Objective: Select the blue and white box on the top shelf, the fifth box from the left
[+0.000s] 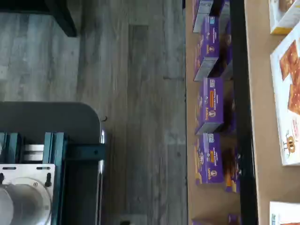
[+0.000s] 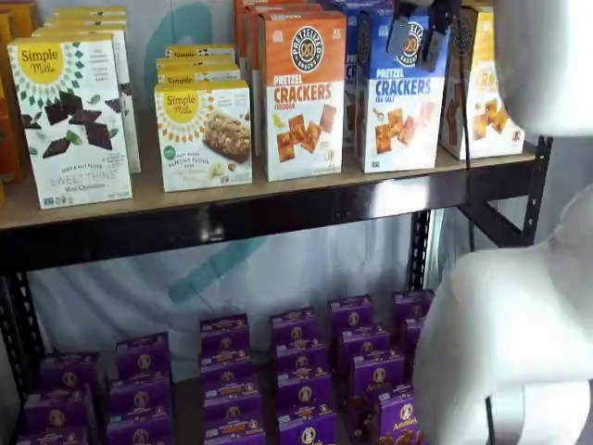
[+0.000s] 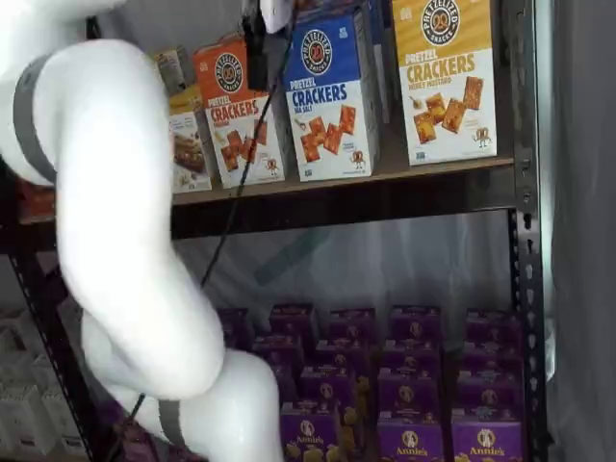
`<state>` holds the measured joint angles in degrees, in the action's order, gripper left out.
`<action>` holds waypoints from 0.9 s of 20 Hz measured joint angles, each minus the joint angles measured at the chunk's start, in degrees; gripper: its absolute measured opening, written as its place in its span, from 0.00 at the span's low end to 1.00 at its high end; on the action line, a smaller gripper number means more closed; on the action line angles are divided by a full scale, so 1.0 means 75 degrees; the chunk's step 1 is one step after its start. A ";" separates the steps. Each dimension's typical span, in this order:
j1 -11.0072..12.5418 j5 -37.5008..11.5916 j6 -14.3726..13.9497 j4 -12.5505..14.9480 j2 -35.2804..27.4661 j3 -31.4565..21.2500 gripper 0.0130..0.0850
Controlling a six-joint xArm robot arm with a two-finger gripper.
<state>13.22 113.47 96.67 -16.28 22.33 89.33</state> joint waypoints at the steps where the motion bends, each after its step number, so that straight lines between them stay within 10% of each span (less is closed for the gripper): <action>1: -0.0092 0.0093 -0.0016 0.0181 -0.0049 0.0065 1.00; 8: -0.0188 0.0105 -0.0020 0.0372 0.0063 -0.0156 1.00; 18: 0.0415 -0.0969 -0.0004 -0.0882 0.0505 -0.0357 1.00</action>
<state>16.33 106.21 96.64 -22.90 26.12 86.66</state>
